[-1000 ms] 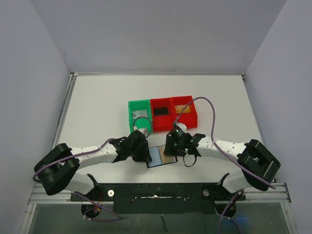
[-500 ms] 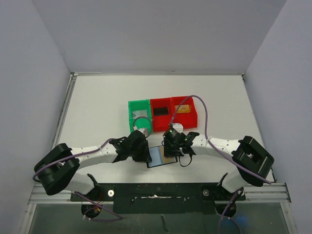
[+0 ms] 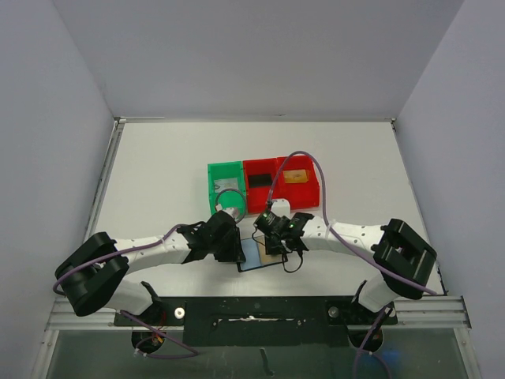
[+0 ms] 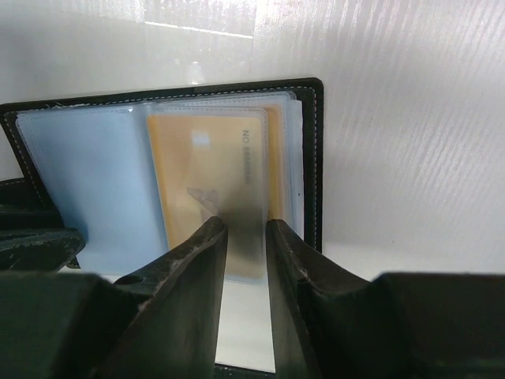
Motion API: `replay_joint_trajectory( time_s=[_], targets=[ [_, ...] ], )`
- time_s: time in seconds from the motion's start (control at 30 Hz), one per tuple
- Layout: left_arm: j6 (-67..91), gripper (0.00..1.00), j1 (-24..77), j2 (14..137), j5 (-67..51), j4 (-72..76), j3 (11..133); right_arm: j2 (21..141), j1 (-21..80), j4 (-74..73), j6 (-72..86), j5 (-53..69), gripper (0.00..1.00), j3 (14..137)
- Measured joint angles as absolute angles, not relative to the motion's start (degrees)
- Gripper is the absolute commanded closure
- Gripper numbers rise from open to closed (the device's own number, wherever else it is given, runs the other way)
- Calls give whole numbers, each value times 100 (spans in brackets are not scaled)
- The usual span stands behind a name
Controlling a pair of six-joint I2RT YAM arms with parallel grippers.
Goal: Take the credit cards out of the card holder
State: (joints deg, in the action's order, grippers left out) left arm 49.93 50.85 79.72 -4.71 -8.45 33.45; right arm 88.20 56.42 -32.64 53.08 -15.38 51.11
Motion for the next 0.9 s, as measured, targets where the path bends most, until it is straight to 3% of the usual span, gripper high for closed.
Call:
replay_joint_trajectory(
  time_s=[0.53, 0.9],
  targets=[
    [4993, 79, 5085, 7968, -469, -845, 3345, 8110, 5507, -2515, 5334, -996, 65, 4628],
    [5037, 74, 5092, 7741, -283, -1022, 3323, 7811, 5094, -928, 5596, 392, 62, 3924]
  ],
)
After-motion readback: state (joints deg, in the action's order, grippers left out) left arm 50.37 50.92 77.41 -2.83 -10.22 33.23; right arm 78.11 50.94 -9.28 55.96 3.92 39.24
